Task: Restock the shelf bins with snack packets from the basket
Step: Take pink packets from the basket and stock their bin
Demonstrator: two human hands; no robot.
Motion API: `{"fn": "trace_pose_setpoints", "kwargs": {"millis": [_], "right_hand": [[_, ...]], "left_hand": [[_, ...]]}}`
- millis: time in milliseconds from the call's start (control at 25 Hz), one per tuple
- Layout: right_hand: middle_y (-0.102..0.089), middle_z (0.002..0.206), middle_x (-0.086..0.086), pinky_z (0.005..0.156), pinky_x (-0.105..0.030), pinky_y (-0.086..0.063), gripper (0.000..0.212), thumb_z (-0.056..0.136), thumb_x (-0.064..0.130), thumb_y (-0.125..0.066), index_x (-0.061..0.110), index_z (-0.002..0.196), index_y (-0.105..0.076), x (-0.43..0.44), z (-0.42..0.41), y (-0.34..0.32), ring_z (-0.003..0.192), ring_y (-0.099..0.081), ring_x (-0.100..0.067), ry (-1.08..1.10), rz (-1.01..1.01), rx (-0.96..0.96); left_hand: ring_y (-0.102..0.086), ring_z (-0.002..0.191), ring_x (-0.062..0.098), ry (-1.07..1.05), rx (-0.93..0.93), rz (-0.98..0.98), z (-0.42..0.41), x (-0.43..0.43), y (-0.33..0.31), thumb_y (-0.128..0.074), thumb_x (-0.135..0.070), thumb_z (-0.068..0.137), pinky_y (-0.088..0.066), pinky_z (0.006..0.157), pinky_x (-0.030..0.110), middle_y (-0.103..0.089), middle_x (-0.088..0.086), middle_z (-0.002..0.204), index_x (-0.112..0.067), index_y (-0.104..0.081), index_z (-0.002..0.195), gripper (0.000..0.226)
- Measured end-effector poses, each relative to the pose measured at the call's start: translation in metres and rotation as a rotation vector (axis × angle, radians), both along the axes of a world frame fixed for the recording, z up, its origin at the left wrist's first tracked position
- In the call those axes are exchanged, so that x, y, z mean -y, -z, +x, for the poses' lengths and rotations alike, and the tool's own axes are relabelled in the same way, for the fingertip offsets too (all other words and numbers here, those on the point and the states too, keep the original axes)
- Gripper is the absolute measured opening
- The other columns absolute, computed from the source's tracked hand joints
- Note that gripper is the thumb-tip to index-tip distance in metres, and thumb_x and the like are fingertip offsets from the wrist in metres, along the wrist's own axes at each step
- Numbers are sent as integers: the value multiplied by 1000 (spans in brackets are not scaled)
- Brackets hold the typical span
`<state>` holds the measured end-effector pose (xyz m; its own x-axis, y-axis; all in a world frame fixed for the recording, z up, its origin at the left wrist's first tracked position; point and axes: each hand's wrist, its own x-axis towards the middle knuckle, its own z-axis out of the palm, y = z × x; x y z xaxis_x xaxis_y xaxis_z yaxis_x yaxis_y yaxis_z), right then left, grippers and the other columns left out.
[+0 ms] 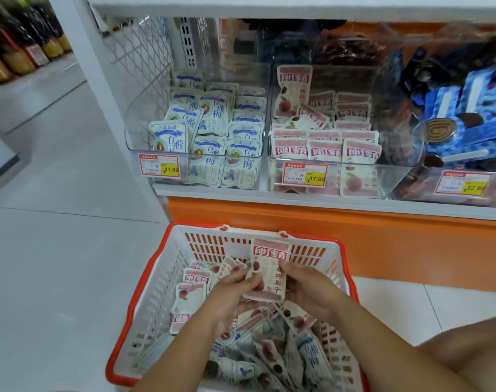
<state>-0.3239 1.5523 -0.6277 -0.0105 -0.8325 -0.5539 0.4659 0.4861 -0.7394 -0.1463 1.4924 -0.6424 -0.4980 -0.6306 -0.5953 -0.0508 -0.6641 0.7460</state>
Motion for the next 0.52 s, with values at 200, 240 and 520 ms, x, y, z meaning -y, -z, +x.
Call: {"fn": "trace_pose_setpoints", "kwargs": {"millis": [200,240,520], "right_hand": [[-74,106,10,94,-35,-52,22,91,27,-65,26,113,-68,6,4,-58,98,-69,-8,-29,-184,-514],[-74,104,14,92,-32,-52,20,91,25,-67,28,110,-69,9,2,-76,96,-69,-4,-18,-232,-580],[-76,90,10,63,-12,-50,23,87,4,-68,20,103,-69,46,-51,-219,74,-69,2,-127,-526,-774]], "left_hand": [[-71,97,30,88,20,-225,-9,13,-52,-70,-21,84,-57,86,42,-74,12,105,-10,-70,111,29],[-72,94,26,113,23,-296,-13,18,-69,-68,-20,86,-58,81,37,-75,9,101,-11,-71,110,25],[-71,89,17,185,117,-865,-46,69,-202,-73,-19,85,-60,76,32,-75,-1,97,-21,-72,103,18]]}}
